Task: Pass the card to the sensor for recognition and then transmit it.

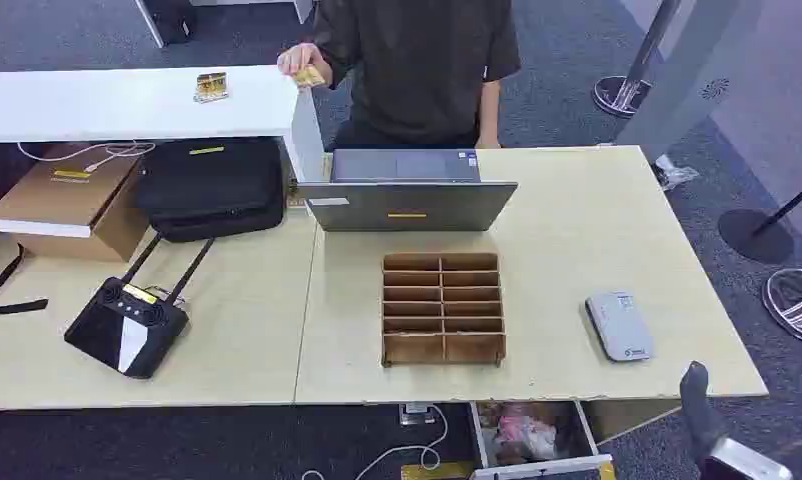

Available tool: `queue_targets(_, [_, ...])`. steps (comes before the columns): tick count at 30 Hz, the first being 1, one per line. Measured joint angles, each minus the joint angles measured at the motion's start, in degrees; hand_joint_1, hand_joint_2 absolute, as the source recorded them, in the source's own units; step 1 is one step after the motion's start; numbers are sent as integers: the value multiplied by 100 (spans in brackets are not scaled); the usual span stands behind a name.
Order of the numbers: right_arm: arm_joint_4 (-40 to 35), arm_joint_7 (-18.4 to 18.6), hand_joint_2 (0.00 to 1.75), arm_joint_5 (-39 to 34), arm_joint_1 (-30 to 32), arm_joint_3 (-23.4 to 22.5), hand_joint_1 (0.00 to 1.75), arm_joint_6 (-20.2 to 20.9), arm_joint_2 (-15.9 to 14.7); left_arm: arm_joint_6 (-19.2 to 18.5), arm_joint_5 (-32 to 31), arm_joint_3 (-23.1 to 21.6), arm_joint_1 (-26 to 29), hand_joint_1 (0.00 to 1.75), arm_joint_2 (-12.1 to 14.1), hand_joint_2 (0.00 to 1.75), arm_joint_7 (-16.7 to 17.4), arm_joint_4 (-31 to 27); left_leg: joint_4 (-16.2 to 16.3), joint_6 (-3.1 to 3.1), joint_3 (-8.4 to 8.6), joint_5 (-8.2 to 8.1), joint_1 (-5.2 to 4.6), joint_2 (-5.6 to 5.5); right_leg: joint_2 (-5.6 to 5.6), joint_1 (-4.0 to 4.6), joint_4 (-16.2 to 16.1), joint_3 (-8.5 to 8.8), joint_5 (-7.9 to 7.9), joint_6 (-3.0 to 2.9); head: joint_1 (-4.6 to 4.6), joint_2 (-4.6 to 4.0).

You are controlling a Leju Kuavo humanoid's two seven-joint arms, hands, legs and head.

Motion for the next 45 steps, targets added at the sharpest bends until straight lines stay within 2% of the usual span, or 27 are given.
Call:
queue_targets(4, [26,-4,175,-160,-30,18,0,0,-24,-2,-9,0,0,0,0,0,-4,0,0,0,-1,0,0,0,0,0,1,0,0,0,2,0])
queue_targets(6, [61,-120,175,-236,-129,53,0,2,-81,-26,-35,0,0,0,0,0,-57,0,0,0,-1,0,0,1,1,0,1,0,0,0,0,0])
queue_targets(9, [285,33,175,-238,-605,142,0,35,-289,-83,-131,-4,2,0,2,0,-116,0,-3,0,-6,0,0,11,11,0,5,8,5,0,2,0])
queue_targets(11, [770,555,175,84,-1288,295,0,283,-558,-166,-273,-48,-4,0,6,0,-168,0,-3,-3,6,6,0,33,35,0,4,5,19,-9,2,0])
queue_targets(14, [1658,1400,175,722,-2535,499,0,888,-833,-273,-440,-162,-21,0,24,0,-175,0,-2,-5,4,29,-1,42,51,-1,5,-2,43,-1,0,0])
queue_targets(17, [2690,1913,175,1115,-3754,752,0,1511,-1027,-334,-586,-273,-21,0,44,0,-175,0,-1,-4,-8,55,0,37,45,-1,9,-14,63,-4,2,0])
queue_targets(20, [3945,2252,175,1377,-5031,1026,0,2149,-1117,-420,-691,-371,-24,0,74,0,-188,0,0,-21,-16,72,2,37,46,-1,17,-32,76,-18,0,0])
queue_targets(24, [5514,2323,175,1443,-6350,1299,0,2374,-1110,-483,-726,-455,-26,0,109,0,-192,0,-1,-17,-24,86,5,11,17,1,20,-40,81,-21,2,0])
queue_targets(30, [6679,2409,175,1554,-7086,1536,0,2465,-1021,-490,-734,-466,-28,0,118,0,-184,0,-2,-18,-36,85,5,2,9,2,21,-47,76,-25,0,0])
queue_targets(35, [7238,2437,175,1648,-7392,1672,0,2684,-936,-498,-737,-468,-34,0,133,0,-136,0,-3,-17,-41,84,2,4,12,2,20,-53,76,-24,0,0])
queue_targets(39, [7541,2441,175,1696,-7539,1762,0,2675,-868,-492,-734,-468,-32,0,140,0,-116,0,-3,-17,-41,85,2,2,8,1,19,-52,77,-25,2,0])
queue_targets(40, [7608,2413,175,1709,-7556,1773,56,2669,-855,-481,-734,-468,-33,0,140,0,-116,0,-3,-17,-40,85,3,2,8,1,19,-52,77,-24,0,0])
queue_targets(41, [7652,2398,175,1711,-7560,1777,175,2660,-850,-481,-734,-468,-33,0,142,0,-116,0,-3,-17,-40,85,3,2,9,1,19,-52,78,-24,0,0])
queue_targets(45, [7733,2347,175,1714,-7557,1790,175,2579,-839,-479,-737,-468,-31,0,142,0,-116,0,-2,-17,-40,85,3,2,9,1,19,-52,78,-24,0,0])
